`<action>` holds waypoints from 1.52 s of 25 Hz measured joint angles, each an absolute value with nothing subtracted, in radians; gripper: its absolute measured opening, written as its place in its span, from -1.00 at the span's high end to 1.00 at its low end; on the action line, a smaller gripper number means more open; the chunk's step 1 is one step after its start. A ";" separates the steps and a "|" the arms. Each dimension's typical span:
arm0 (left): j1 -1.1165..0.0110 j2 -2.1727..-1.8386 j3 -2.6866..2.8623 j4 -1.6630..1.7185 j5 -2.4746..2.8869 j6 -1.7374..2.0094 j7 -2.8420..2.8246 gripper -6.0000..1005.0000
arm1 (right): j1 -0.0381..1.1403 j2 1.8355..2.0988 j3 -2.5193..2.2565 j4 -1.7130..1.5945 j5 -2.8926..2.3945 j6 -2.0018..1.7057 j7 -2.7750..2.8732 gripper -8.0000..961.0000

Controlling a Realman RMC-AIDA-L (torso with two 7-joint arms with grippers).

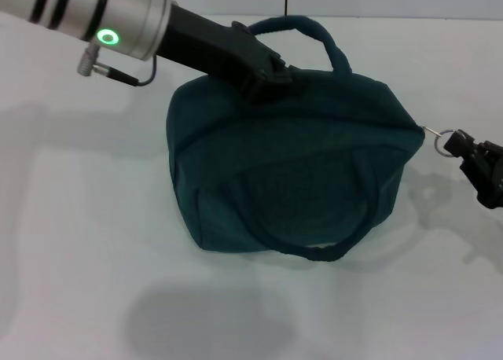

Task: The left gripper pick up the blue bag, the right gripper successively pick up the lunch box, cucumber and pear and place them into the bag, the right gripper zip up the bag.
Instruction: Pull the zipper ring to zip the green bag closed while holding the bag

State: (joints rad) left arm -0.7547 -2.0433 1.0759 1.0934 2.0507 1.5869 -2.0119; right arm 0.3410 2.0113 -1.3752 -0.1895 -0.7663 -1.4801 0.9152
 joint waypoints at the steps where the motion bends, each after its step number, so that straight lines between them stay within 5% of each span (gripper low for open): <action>1: -0.757 -2.039 1.069 1.093 2.047 1.598 -2.012 0.89 | 0.341 2.011 -1.371 -0.188 -0.765 -1.472 0.913 0.96; 13: -0.762 -2.017 1.034 1.087 2.012 1.651 -2.010 0.90 | 0.352 2.011 -1.398 -0.189 -0.771 -1.393 0.910 0.96; 38: -0.747 -2.025 1.024 1.083 2.011 1.644 -2.000 0.92 | 0.375 2.011 -1.417 -0.196 -0.954 -1.441 0.908 0.88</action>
State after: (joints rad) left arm -0.7469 -2.0253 1.0241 1.0829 2.0109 1.6443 -2.0003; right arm 0.3753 2.0110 -1.4173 -0.1964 -0.9542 -1.4408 0.9085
